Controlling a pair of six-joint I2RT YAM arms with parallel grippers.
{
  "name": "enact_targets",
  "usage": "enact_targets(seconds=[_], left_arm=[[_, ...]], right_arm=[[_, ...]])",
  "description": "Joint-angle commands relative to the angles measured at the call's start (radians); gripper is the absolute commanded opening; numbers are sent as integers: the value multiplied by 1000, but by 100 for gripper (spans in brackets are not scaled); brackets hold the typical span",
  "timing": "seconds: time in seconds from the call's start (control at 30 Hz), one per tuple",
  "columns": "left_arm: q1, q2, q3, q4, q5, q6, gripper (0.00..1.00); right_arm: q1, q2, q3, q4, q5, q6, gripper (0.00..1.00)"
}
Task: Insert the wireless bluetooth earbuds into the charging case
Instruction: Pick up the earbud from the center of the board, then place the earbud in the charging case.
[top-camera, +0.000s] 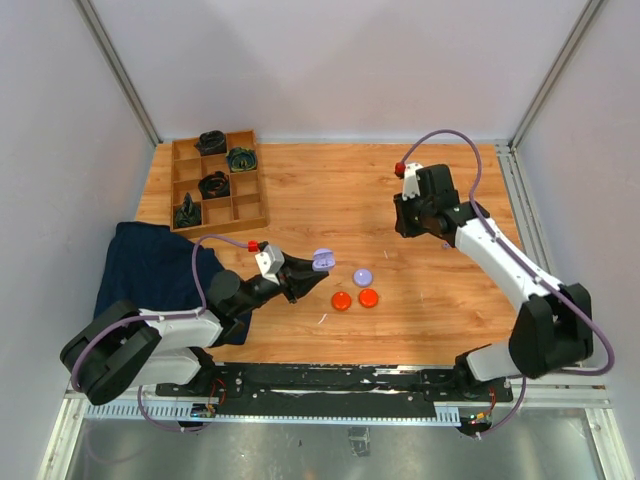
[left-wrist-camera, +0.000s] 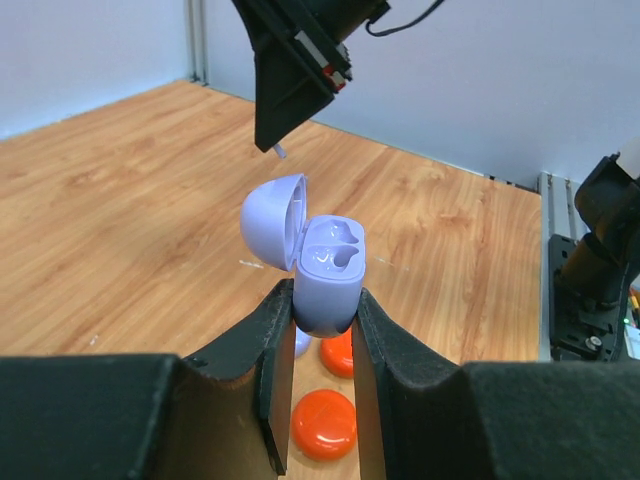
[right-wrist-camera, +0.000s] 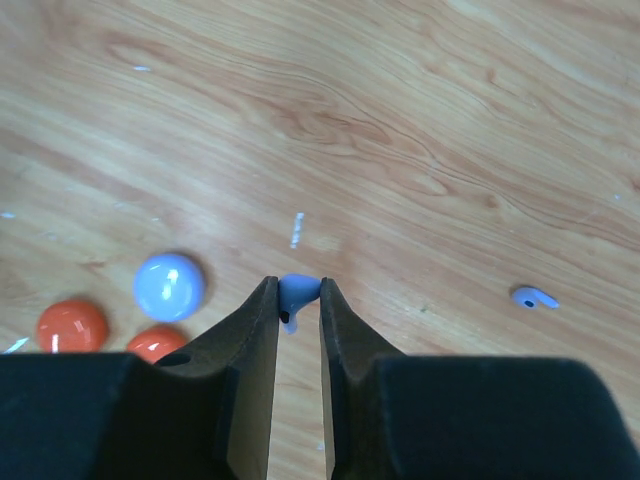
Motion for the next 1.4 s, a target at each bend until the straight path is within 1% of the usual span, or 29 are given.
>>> enact_targets(seconds=[0.0, 0.23, 0.5, 0.67, 0.87, 0.97, 1.13, 1.37], left_arm=[[7, 0, 36, 69, -5, 52, 0], [7, -5, 35, 119, 25, 143, 0], [7, -2, 31, 166, 31, 198, 0], [7, -3, 31, 184, 37, 208, 0], [7, 3, 29, 198, 51, 207, 0], [7, 3, 30, 201, 63, 206, 0], [7, 4, 28, 211, 67, 199, 0], [7, 19, 28, 234, 80, 178, 0]], right_arm=[[90, -124, -63, 93, 0, 42, 18], [208, -309, -149, 229, 20, 79, 17], [332, -464, -236, 387, 2, 93, 16], [413, -544, -342, 569, -20, 101, 15], [543, -577, -393, 692, -12, 59, 15], [588, -581, -406, 740, 1, 38, 15], [627, -572, -422, 790, 11, 28, 15], [658, -534, -423, 806, 23, 21, 16]])
